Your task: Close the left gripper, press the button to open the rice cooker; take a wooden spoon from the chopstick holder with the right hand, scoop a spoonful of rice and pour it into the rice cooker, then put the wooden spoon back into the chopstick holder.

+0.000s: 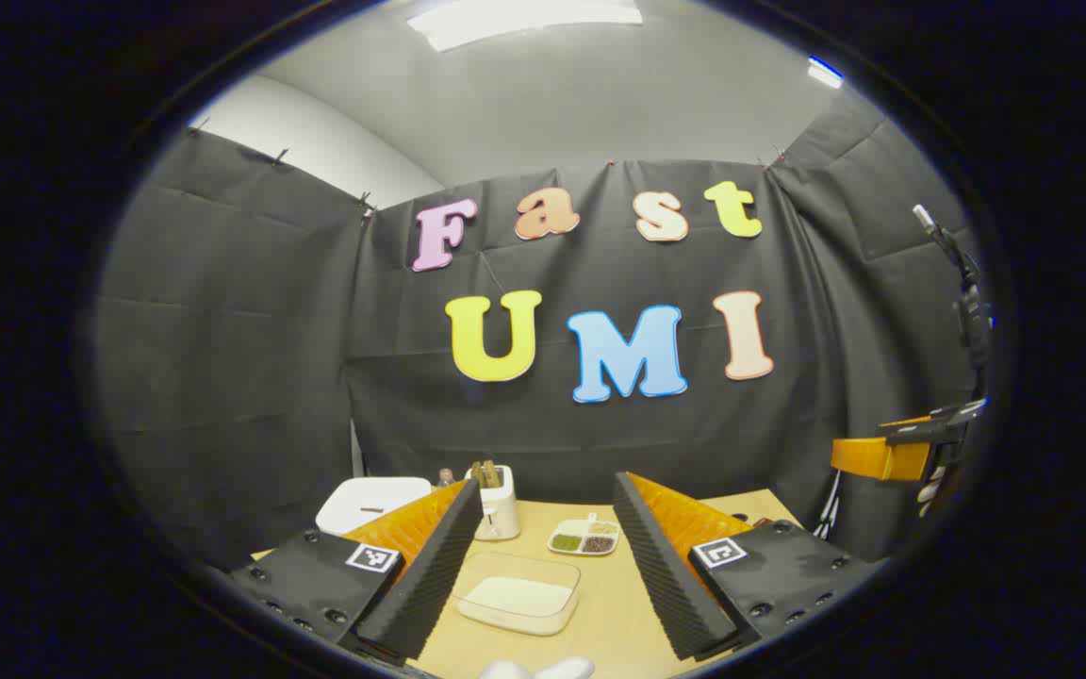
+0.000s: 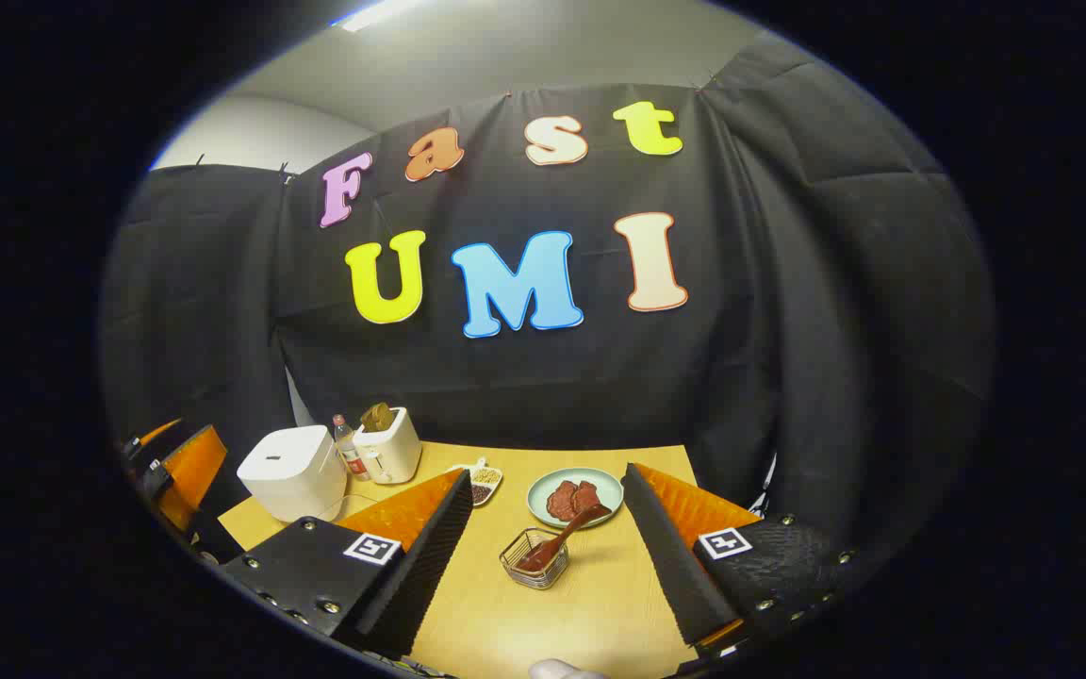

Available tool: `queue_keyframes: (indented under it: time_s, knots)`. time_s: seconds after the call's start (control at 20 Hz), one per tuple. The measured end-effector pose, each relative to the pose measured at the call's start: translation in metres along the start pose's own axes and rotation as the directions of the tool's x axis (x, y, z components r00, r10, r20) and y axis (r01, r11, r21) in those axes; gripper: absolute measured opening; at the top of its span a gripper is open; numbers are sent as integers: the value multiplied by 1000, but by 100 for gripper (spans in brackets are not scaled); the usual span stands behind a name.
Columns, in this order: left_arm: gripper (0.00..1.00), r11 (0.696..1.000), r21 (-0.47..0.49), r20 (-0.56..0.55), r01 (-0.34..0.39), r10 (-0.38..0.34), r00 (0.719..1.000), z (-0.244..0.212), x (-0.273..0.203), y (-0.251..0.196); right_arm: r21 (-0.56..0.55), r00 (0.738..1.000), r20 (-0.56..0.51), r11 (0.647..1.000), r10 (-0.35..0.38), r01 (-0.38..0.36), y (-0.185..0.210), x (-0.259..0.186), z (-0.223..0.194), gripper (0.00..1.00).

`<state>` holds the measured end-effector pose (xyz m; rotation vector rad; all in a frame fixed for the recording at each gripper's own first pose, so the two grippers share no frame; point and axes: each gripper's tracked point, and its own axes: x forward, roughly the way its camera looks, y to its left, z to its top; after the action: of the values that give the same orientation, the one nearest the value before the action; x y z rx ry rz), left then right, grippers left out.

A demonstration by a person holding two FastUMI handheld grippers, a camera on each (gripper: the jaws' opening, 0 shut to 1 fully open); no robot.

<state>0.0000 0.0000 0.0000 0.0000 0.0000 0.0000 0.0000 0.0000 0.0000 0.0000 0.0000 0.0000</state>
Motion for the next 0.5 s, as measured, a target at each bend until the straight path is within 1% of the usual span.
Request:
queue_keyframes:
  time_s: [0.15, 0.2, 0.25, 0.3, 0.35, 0.4, 0.5]
  knots:
    - [99, 1000, 10, -1, -12, 12, 1000, 8, 2, 7, -27, 1000, 22, 1000, 3, -3, 1, -4, 6, 99]
    - [99, 1000, 9, 1, -18, 18, 1000, 9, 4, 14, -36, 999, 32, 999, 7, -6, 6, -4, 10, 95]
    - [99, 1000, 6, 3, -21, 21, 1000, 12, 8, 21, -50, 999, 35, 999, 9, -7, 11, -3, 10, 99]
    - [99, 1000, 7, 3, -30, 30, 1000, 12, 10, 28, -62, 999, 38, 998, 9, -7, 16, -1, 11, 99]
    - [99, 999, 4, 0, -34, 34, 999, 12, 16, 37, -66, 999, 39, 998, 12, -9, 25, 2, 12, 99]
    - [95, 999, -2, 2, -34, 34, 999, 13, 22, 47, -67, 999, 39, 998, 16, -13, 35, 5, 14, 99]
    - [97, 999, -18, 0, -29, 29, 1000, 12, 40, 73, -64, 999, 48, 998, 14, -11, 58, 14, 20, 99]
